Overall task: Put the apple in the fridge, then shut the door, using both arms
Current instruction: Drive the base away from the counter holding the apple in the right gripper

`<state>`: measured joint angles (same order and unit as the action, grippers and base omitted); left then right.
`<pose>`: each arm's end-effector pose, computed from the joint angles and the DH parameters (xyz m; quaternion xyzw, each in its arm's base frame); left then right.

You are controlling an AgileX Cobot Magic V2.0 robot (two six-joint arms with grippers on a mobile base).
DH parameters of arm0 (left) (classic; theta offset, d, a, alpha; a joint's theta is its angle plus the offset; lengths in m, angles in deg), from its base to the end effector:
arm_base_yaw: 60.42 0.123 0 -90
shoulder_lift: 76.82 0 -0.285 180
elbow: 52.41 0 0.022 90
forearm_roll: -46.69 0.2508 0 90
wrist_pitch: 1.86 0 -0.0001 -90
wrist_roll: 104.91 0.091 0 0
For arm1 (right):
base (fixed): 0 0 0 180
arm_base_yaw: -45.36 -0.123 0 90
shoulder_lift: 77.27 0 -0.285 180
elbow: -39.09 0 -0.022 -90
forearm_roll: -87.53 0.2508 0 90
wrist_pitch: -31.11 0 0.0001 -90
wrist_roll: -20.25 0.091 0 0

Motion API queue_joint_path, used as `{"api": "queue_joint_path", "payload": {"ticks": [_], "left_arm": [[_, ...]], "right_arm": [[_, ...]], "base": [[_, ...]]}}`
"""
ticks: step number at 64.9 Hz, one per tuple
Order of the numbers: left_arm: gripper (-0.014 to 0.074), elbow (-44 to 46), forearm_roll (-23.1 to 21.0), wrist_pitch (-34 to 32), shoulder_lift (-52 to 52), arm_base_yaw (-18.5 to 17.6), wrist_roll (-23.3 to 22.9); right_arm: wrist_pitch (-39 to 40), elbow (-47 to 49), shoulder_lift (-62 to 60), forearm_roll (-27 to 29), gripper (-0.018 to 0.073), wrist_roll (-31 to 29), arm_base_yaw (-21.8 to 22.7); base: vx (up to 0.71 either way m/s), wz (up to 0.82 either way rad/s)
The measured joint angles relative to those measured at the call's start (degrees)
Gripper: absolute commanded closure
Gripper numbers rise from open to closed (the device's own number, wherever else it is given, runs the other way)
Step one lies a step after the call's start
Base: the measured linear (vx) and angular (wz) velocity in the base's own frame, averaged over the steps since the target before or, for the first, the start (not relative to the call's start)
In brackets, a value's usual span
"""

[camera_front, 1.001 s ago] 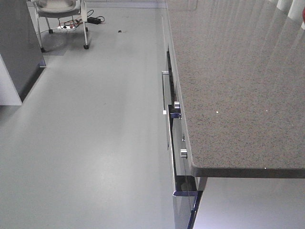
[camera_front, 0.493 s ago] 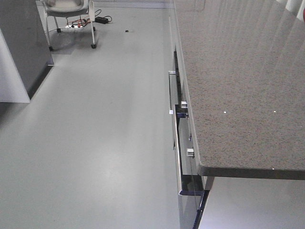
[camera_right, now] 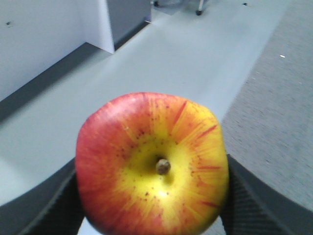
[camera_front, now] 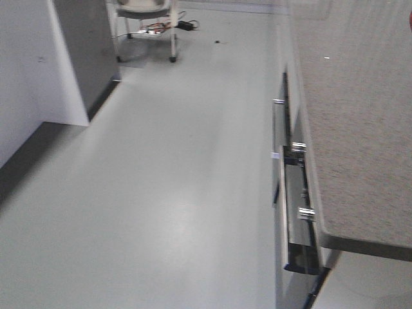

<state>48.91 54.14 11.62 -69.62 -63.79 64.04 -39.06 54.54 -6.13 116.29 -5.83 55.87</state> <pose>0.0556 -0.0005 0.1840 -0.0127 0.7617 -0.0290 0.6472 0.1750 0.0094 0.5076 -0.1478 0.8504 0.0955 0.4959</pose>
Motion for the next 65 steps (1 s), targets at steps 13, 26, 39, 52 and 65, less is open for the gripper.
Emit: {"api": "queue_joint_path", "payload": {"ticks": [13, 26, 39, 52, 65], "left_arm": [[0.0603, 0.0, 0.0, 0.0, 0.0, 0.0, 0.0], [0.0603, 0.0, 0.0, 0.0, 0.0, 0.0, 0.0], [0.0603, 0.0, 0.0, 0.0, 0.0, 0.0, 0.0], [0.0603, 0.0, 0.0, 0.0, 0.0, 0.0, 0.0], [0.0603, 0.0, 0.0, 0.0, 0.0, 0.0, 0.0]], "right_arm": [[0.0, 0.0, 0.0, 0.0, 0.0568, 0.0, 0.0], [0.0, 0.0, 0.0, 0.0, 0.0568, 0.0, 0.0], [0.0, 0.0, 0.0, 0.0, 0.0568, 0.0, 0.0], [0.0, 0.0, 0.0, 0.0, 0.0568, 0.0, 0.0], [0.0, 0.0, 0.0, 0.0, 0.0568, 0.0, 0.0]], "base": [[-0.01, 0.5], [-0.03, 0.56], [-0.04, 0.6], [-0.04, 0.61], [-0.04, 0.57]]}}
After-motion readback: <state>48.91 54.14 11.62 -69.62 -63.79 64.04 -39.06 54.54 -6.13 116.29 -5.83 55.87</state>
